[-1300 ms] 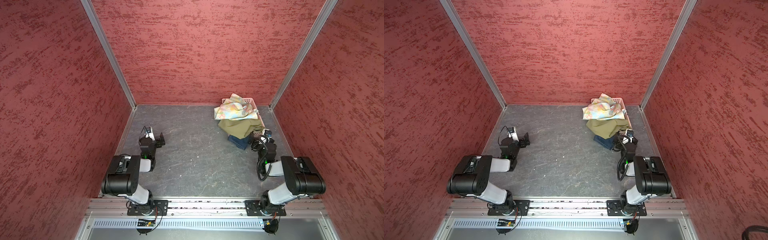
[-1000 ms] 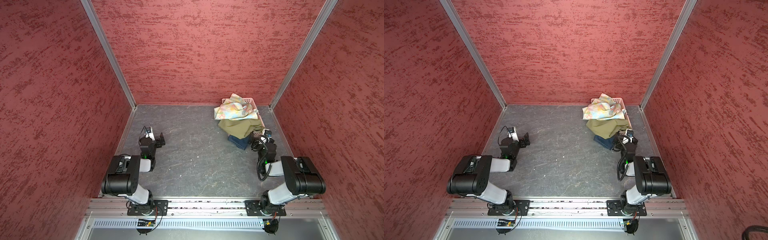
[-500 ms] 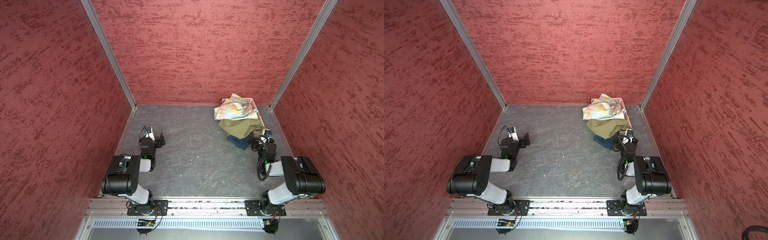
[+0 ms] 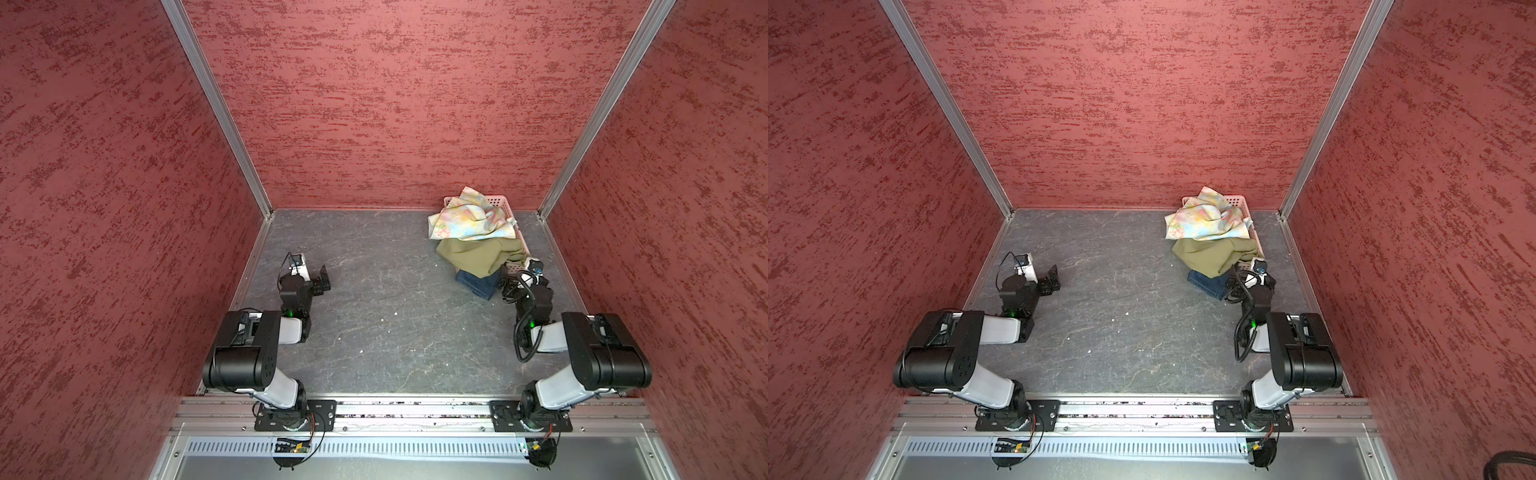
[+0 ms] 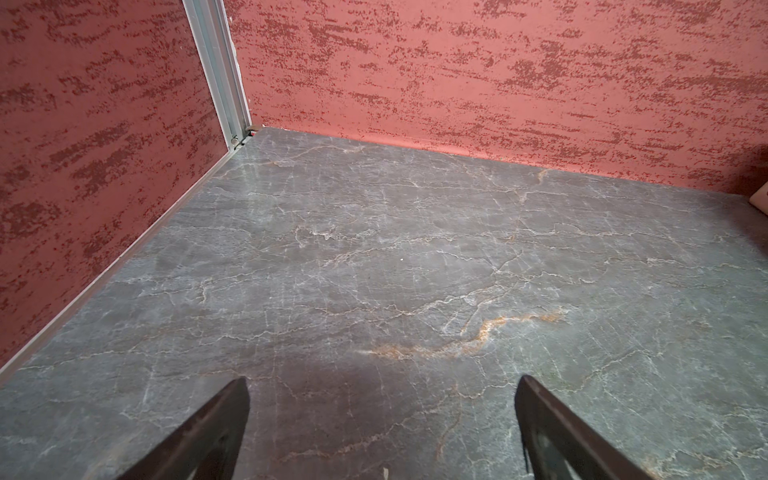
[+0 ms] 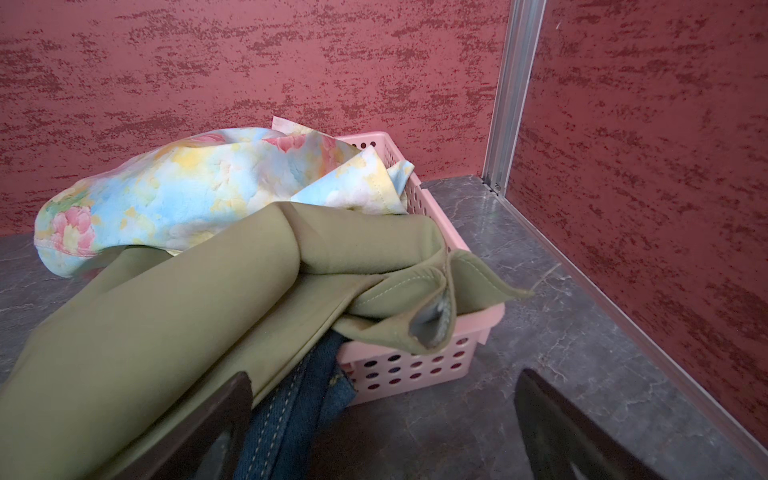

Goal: Fold and stack the skirts

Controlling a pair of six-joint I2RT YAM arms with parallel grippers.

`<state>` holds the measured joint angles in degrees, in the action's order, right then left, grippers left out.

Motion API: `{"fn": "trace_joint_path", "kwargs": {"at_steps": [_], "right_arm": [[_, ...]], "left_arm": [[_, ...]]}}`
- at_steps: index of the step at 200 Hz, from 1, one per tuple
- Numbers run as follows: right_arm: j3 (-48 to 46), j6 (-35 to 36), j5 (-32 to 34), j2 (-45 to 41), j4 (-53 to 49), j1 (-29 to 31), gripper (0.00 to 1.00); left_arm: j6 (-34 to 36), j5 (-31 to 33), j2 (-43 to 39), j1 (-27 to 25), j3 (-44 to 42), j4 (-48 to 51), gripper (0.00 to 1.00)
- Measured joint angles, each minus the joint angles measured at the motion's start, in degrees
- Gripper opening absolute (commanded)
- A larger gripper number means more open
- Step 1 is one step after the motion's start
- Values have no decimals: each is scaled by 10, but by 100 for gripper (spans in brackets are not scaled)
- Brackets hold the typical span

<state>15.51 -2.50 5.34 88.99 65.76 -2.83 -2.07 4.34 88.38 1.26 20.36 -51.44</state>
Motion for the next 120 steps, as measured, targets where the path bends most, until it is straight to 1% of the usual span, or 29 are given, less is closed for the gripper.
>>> {"fn": "trace_joint_path", "kwargs": {"at_steps": [46, 68, 100, 120], "right_arm": [[0, 0, 3, 0, 0, 1, 99], [-2, 4, 9, 0, 6, 8, 99], [-33, 16, 20, 0, 50, 25, 99], [-66, 25, 43, -4, 87, 42, 99]], "left_arm": [[4, 6, 0, -7, 0, 0, 100], [11, 21, 0, -21, -1, -7, 100], [21, 33, 0, -35, -5, -28, 100], [24, 45, 0, -37, -9, -33, 100]]}}
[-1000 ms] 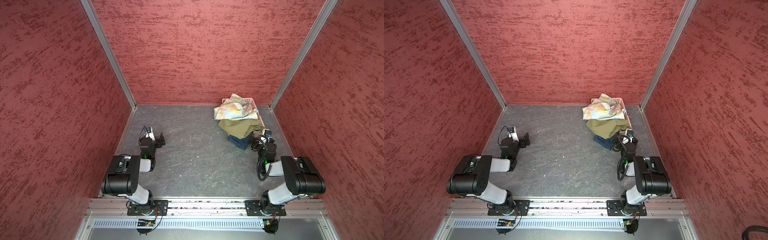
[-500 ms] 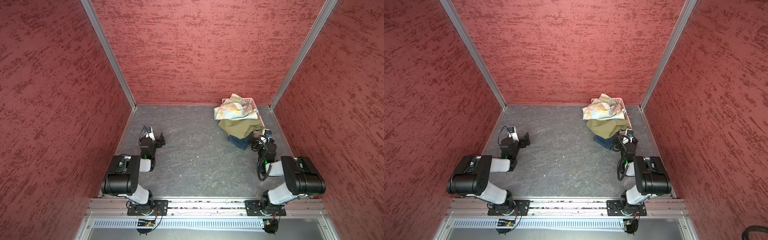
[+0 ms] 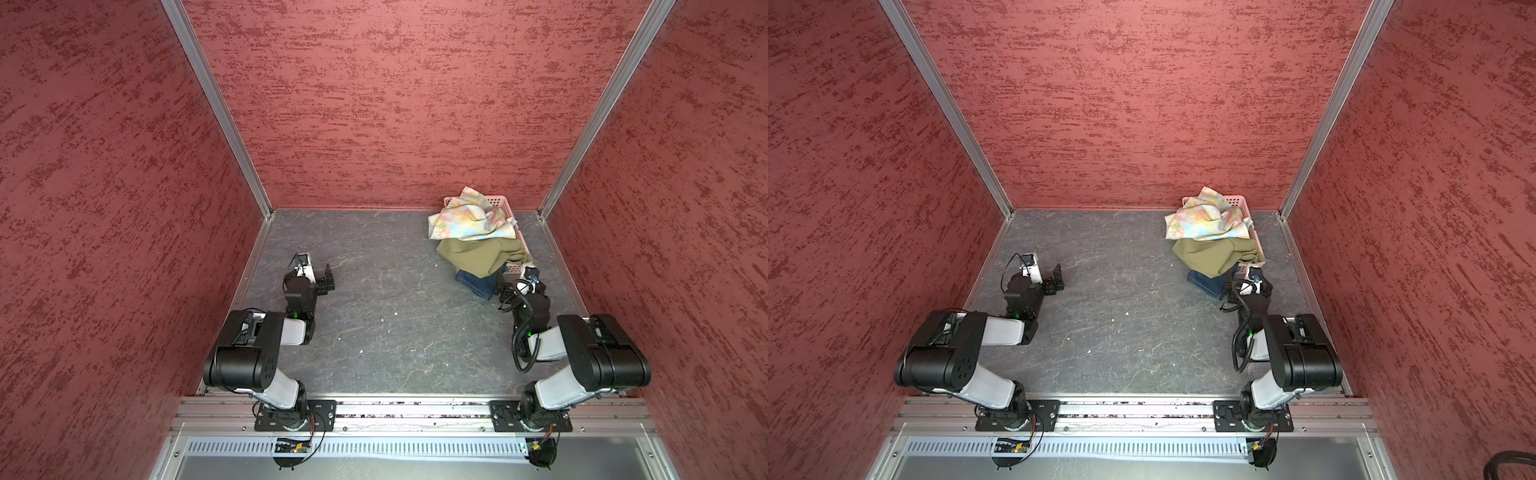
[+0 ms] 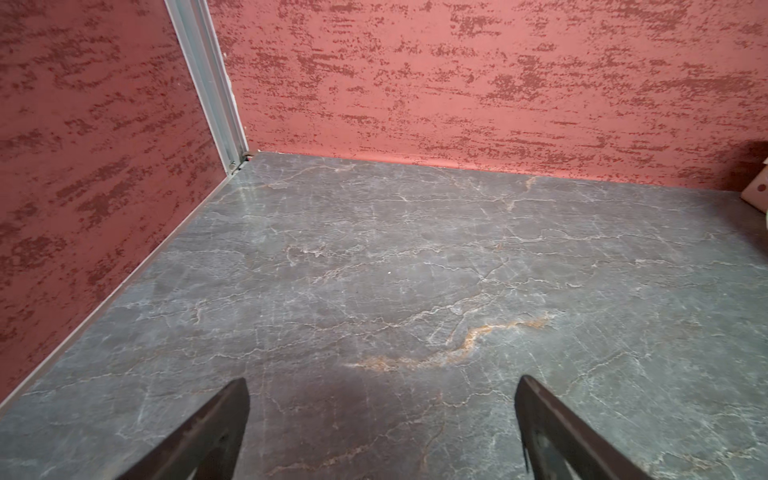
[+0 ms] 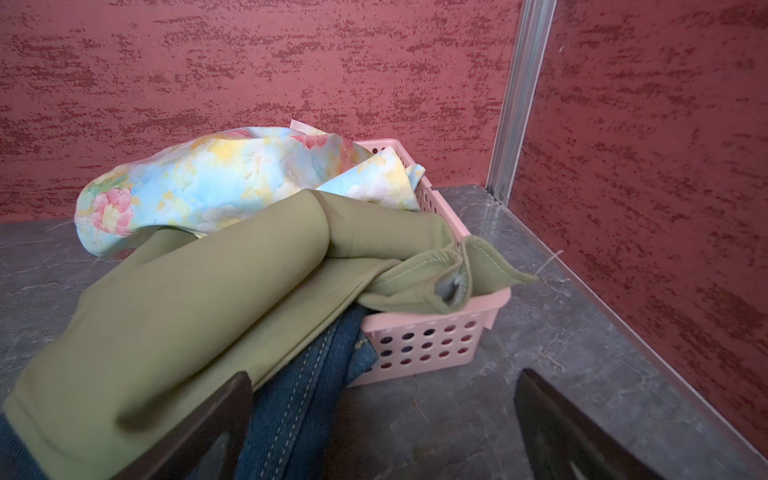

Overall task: Fold and stack the skirts
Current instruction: 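Grasp the floral skirt in the basket with the right gripper while the left arm advances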

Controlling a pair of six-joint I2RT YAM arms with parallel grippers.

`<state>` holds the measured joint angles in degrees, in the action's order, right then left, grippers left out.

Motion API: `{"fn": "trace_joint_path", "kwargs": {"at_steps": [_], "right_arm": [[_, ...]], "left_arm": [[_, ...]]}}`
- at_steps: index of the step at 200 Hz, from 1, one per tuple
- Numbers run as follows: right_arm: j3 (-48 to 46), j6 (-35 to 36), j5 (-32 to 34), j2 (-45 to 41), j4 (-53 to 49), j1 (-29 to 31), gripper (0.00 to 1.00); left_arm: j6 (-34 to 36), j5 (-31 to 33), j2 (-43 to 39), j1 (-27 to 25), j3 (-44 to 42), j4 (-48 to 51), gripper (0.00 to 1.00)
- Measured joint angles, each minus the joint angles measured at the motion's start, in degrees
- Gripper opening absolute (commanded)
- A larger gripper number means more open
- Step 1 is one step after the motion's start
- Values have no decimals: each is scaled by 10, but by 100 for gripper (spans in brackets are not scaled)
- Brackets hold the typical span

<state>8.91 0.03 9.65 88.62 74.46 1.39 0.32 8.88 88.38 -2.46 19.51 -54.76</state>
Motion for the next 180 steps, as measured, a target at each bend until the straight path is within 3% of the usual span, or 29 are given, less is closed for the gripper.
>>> {"fn": "trace_joint_path", "kwargs": {"at_steps": [23, 59, 87, 103, 143, 180], "right_arm": [[-28, 4, 37, -79, -16, 20, 99], [-1, -24, 80, -273, -121, 23, 98], [79, -66, 104, -337, -252, 23, 99], [157, -100, 101, -339, -345, 26, 97], [355, -138, 57, -263, -549, 53, 89], [483, -140, -16, -152, -729, 68, 87]], "left_arm": [[0, 26, -18, -5, 2, 15, 100], [-34, 94, -144, -28, 147, 293, 100], [-65, 102, -219, -37, 272, 447, 99], [-94, 59, -224, -38, 336, 530, 100], [-150, -139, -160, -54, 413, 656, 100], [-161, -217, -75, -101, 420, 745, 100]]}}
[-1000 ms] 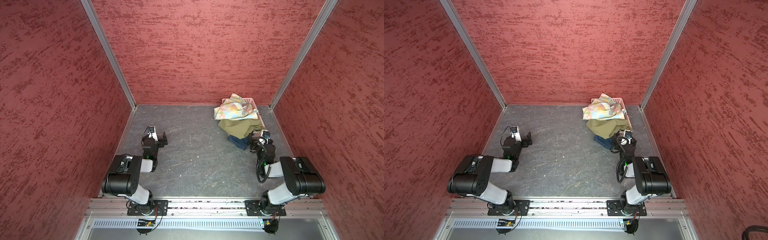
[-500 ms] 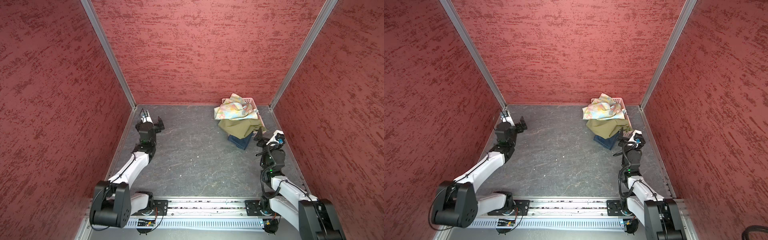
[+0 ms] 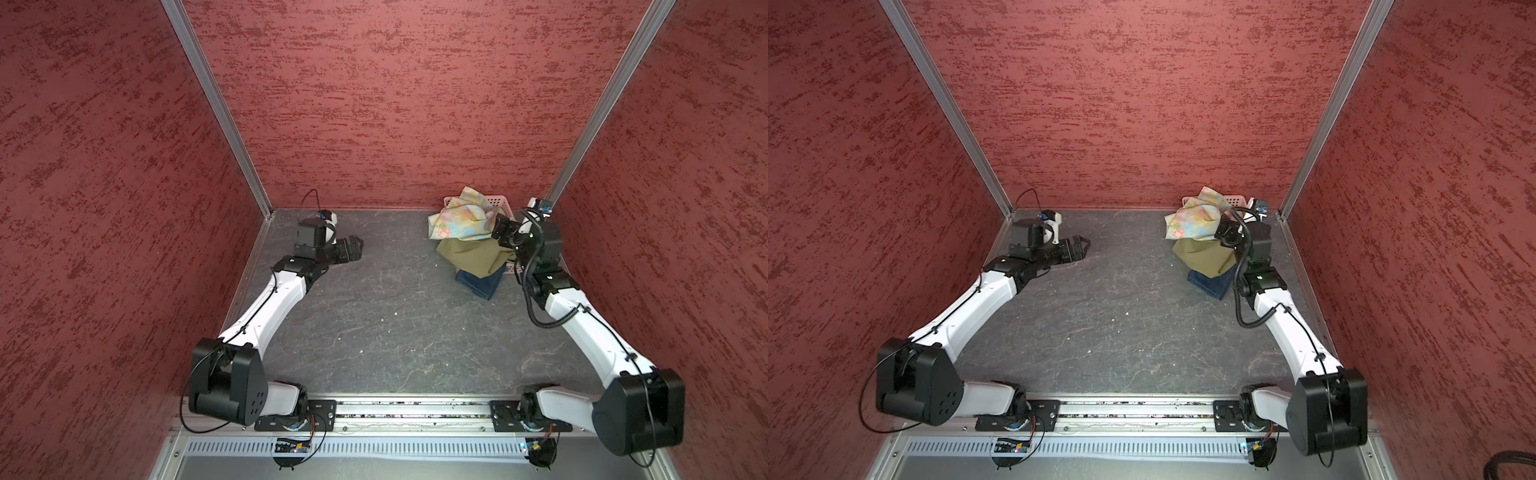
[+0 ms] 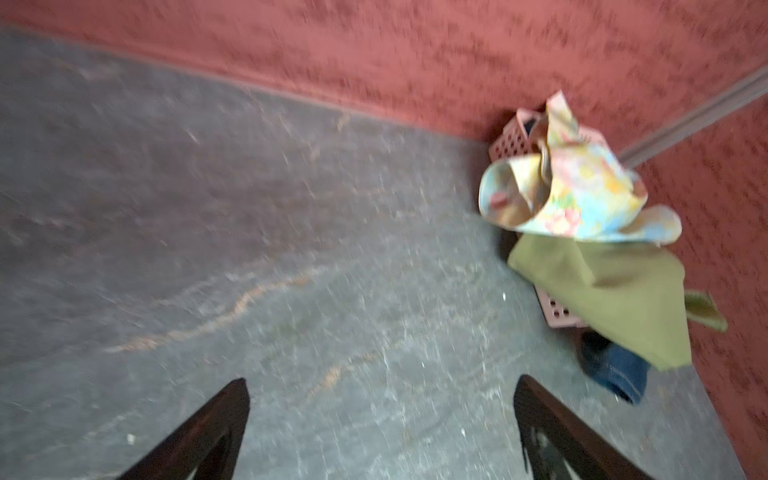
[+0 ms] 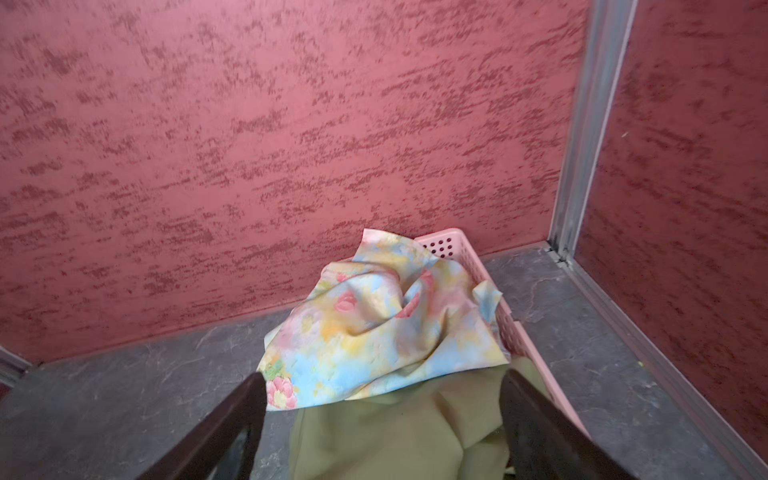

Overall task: Fold and stack the skirts
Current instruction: 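Grasp the floral skirt in the basket with the right gripper while the left arm advances, then pull the floral skirt out and drop it onto the table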

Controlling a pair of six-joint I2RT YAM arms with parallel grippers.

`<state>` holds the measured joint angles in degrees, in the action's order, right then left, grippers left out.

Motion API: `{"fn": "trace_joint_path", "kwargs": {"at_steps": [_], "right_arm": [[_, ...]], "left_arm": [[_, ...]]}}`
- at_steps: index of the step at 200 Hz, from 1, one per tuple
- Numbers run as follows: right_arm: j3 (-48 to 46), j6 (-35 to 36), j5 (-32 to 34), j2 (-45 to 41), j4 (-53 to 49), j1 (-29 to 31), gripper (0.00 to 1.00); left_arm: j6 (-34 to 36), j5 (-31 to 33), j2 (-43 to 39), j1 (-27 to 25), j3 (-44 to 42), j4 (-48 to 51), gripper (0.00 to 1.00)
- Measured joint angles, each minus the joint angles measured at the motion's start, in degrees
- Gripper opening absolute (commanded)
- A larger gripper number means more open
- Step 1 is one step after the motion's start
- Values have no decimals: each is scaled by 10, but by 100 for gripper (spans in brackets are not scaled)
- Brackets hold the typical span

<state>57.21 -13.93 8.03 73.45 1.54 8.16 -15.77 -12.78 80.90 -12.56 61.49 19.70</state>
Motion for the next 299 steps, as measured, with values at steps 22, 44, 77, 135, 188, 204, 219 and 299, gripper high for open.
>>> {"fn": "trace_joint_path", "kwargs": {"at_steps": [22, 44, 77, 135, 188, 204, 219, 299], "right_arm": [[38, 9, -16, 54, -72, 19, 87], [106, 33, -14, 136, -125, 60, 84], [194, 70, -4, 251, -169, 105, 83], [352, 82, 67, 405, -221, 141, 94], [567, 79, 183, 584, -304, 152, 51], [655, 84, 202, 640, -354, 151, 0], [740, 89, 213, 680, -395, 151, 0], [817, 117, 199, 532, -440, 210, 0]], "left_arm": [[-1, -23, 30, -27, 23, 46, 100], [1, -38, 34, -42, 62, 86, 99], [2, -35, 20, -42, 90, 108, 100], [2, -32, 5, -42, 54, 107, 100], [3, -33, 3, -21, 45, 101, 99], [3, -32, -4, -9, 39, 99, 99], [3, -31, -14, -1, 36, 98, 100], [-71, -28, -102, 108, 50, 150, 97]]}}
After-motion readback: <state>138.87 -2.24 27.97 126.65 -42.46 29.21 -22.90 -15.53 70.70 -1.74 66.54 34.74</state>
